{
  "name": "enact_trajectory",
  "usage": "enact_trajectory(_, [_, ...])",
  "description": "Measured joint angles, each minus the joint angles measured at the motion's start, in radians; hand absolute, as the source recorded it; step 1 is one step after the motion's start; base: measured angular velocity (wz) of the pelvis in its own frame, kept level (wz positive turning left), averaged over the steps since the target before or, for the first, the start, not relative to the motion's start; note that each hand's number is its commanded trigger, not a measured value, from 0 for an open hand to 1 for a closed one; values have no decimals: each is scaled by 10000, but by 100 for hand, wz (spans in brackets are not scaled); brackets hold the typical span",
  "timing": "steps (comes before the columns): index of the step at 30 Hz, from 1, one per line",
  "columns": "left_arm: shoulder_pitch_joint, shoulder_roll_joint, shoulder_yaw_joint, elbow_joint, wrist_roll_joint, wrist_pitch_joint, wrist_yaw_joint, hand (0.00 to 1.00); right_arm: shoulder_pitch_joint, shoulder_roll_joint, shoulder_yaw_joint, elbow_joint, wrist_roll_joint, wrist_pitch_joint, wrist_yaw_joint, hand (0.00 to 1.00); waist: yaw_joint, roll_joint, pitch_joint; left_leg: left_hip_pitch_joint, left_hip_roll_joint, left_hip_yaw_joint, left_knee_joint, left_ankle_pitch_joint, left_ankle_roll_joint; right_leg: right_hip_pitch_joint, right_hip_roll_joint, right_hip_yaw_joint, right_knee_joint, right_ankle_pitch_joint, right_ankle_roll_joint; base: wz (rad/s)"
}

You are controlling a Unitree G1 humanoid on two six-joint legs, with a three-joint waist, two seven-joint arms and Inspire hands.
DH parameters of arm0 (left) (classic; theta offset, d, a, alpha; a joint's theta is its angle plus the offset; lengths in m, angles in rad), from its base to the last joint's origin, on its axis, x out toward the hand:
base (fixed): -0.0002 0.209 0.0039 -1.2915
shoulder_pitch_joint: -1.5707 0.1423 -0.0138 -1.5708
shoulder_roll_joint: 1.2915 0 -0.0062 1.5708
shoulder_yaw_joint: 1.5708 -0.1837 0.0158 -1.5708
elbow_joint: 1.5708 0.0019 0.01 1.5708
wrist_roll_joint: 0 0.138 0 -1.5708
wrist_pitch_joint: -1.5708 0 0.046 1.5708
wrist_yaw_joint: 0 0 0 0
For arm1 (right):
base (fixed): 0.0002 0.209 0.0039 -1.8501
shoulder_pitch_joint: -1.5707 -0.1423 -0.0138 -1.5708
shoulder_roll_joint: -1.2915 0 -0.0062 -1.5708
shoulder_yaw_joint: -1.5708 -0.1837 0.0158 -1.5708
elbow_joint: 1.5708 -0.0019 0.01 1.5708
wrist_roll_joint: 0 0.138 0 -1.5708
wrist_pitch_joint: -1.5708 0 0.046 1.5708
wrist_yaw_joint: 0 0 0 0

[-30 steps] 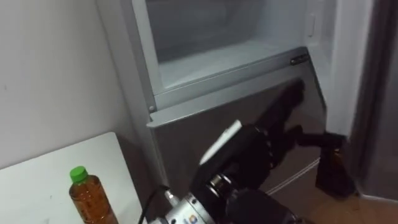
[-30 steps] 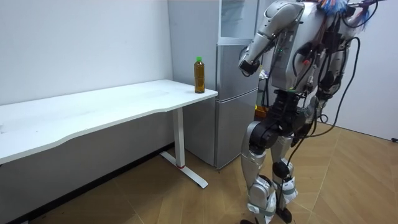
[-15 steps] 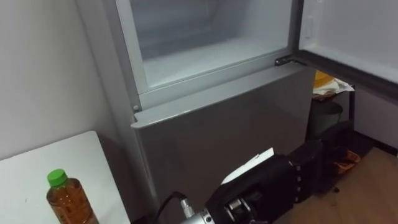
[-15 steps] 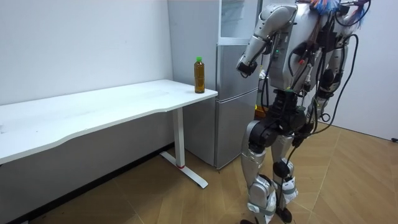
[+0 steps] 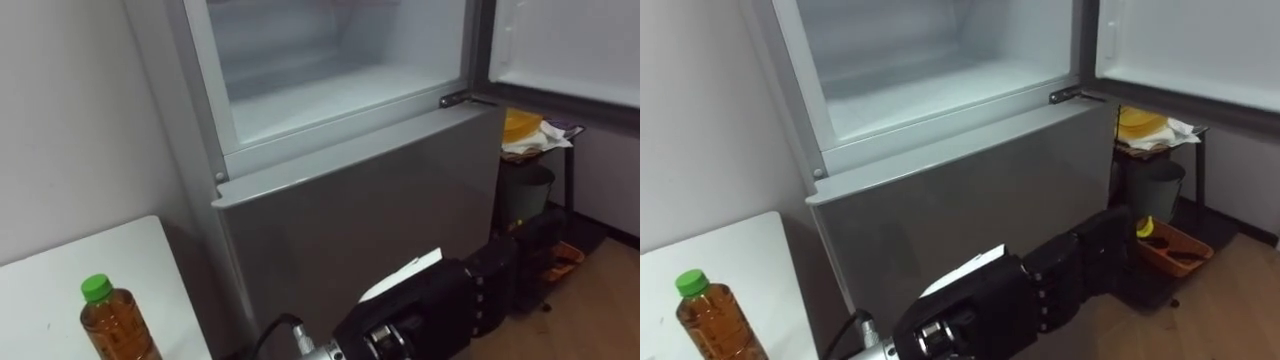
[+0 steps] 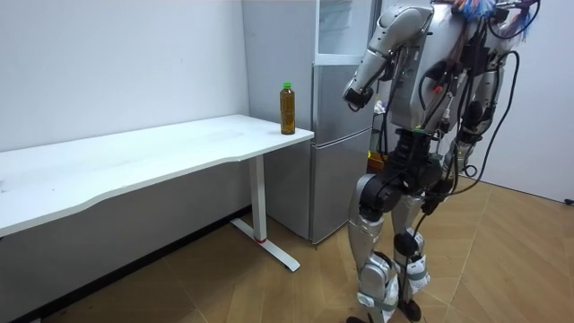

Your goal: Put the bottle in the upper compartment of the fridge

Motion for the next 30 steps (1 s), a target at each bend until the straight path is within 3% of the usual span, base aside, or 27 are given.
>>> enact_trajectory(2, [32,0,-179,845,268,25,-128,0,-16,2,9,-8,-42,5,3,0,34,-6,4,-17,-4,-21,-32,1,-1,59,-4,-28,1,-8,-4,4])
enact_trajectory(5, [343,189,-312,1152,864,207,-177,0,-6,58,7,-36,3,15,54,0,32,-63,40,-18,-5,-110,-35,8,-14,100,-22,-181,-5,-47,-24,11])
enact_trajectory(9, [1669,483,-235,1209,1739,209,-181,0,-5,111,-3,-20,216,11,111,0,204,-140,45,-18,-72,-201,-67,41,-69,98,0,-246,-10,-127,-72,5])
enact_trajectory(12, [2646,611,-94,1783,2447,217,-181,0,18,229,24,-43,176,11,127,0,461,-368,55,-40,-67,-365,-45,73,-121,106,-4,-439,20,-203,-118,15])
enact_trajectory(14, [3569,697,380,2038,3113,203,-71,0,102,316,10,-146,36,-27,182,0,887,-593,50,-5,-45,-421,-45,100,-161,92,17,-481,-14,-231,-157,5])
enact_trajectory(17, [4352,703,1125,3036,3783,150,223,0,229,453,-37,-137,-79,-151,233,0,1268,-842,-71,-29,-45,-641,-29,109,-184,202,11,-719,-40,-297,-184,24])
enact_trajectory(21, [5010,754,2014,4110,4247,62,772,0,448,480,-78,-431,-199,-327,337,0,1784,-846,-89,-39,-36,-800,-27,86,-219,306,28,-850,-142,-297,-189,12])
enact_trajectory(24, [5273,673,2482,5423,4428,-388,1243,0,537,442,-91,-508,-274,-341,450,0,2184,-819,-115,-79,-47,-857,-44,86,-220,292,26,-900,-156,-302,-187,6])
enact_trajectory(28, [5887,599,2904,6518,4594,-871,1775,0,506,459,-65,-514,-283,-471,670,0,2348,-817,-118,-60,-47,-848,-68,92,-232,326,28,-940,-149,-317,-199,2])
enact_trajectory(30, [6055,593,2984,6717,4594,-938,1897,0,513,459,-8,-535,-407,-483,736,0,2449,-843,-114,-84,-47,-867,-61,92,-232,315,21,-982,-147,-323,-201,3])
